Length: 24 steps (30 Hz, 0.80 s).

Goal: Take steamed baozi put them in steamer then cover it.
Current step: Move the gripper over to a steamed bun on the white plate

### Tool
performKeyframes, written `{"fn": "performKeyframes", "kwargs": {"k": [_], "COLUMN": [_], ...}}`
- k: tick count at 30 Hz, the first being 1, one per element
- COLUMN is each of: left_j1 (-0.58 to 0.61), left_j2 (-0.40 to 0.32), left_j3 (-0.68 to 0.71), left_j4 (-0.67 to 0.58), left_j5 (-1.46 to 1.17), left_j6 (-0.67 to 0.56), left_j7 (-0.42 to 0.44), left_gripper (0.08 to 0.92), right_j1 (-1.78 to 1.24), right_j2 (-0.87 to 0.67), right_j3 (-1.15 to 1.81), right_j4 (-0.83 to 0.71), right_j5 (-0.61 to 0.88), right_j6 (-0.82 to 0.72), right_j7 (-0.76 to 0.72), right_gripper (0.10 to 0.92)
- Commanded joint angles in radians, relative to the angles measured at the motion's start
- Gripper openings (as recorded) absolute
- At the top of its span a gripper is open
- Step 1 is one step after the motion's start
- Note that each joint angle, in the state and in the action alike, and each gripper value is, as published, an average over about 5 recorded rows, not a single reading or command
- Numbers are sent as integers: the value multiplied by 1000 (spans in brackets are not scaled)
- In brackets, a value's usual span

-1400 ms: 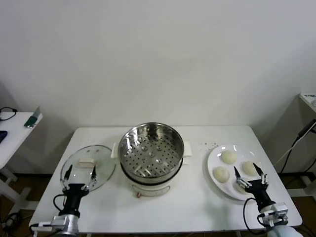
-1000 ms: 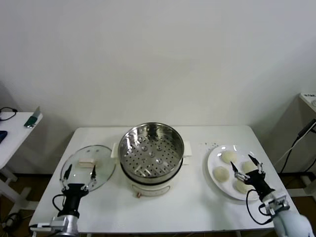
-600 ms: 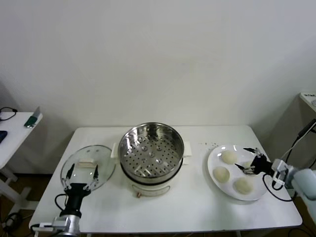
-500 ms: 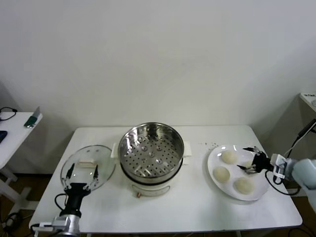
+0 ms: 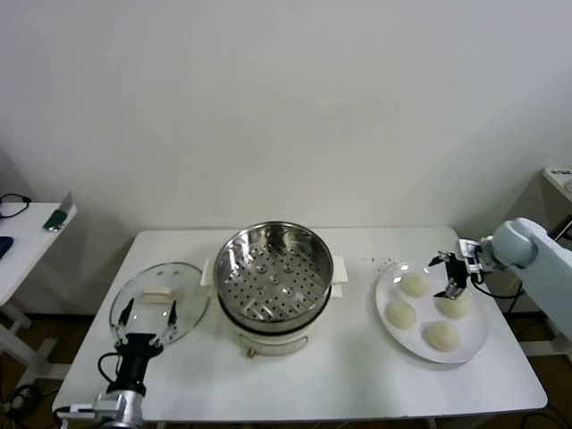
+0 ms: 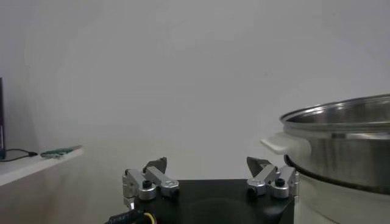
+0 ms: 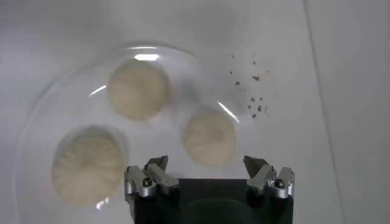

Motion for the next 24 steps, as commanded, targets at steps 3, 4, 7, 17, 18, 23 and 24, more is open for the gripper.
{"fn": "performKeyframes", "kwargs": {"k": [3, 4, 7, 17, 18, 23, 24], "left_j1": [3, 3, 4, 8, 8, 8, 8], "left_j2": [-1, 0, 0, 2, 3, 3, 2], "left_j3": [-12, -13, -16, -33, -35, -38, -38], "left_j4": [-1, -2, -2, 7, 7, 10, 11], "left_j5": [1, 0, 1, -2, -2, -3, -2], "left_j6": [1, 1, 1, -3, -3, -2, -2], "left_j7": [0, 0, 0, 0, 0, 0, -1], "left_gripper": [823, 823, 823, 823, 823, 823, 823], "right_j1": [183, 177, 166, 114, 111, 101, 100], "right_j2": [161, 171, 193, 242, 245, 257, 259], "right_j3": [-248, -238, -224, -198, -196, -192, -192], "right_j4": [-203, -218, -248, -291, -296, -307, -308], "right_j5": [-30, -36, -43, -73, -76, -81, -82], "right_j6": [-2, 0, 6, 16, 19, 25, 27], "right_j7": [-42, -37, -30, -26, -25, -26, -26], "right_gripper": [823, 823, 823, 823, 823, 823, 823]}}
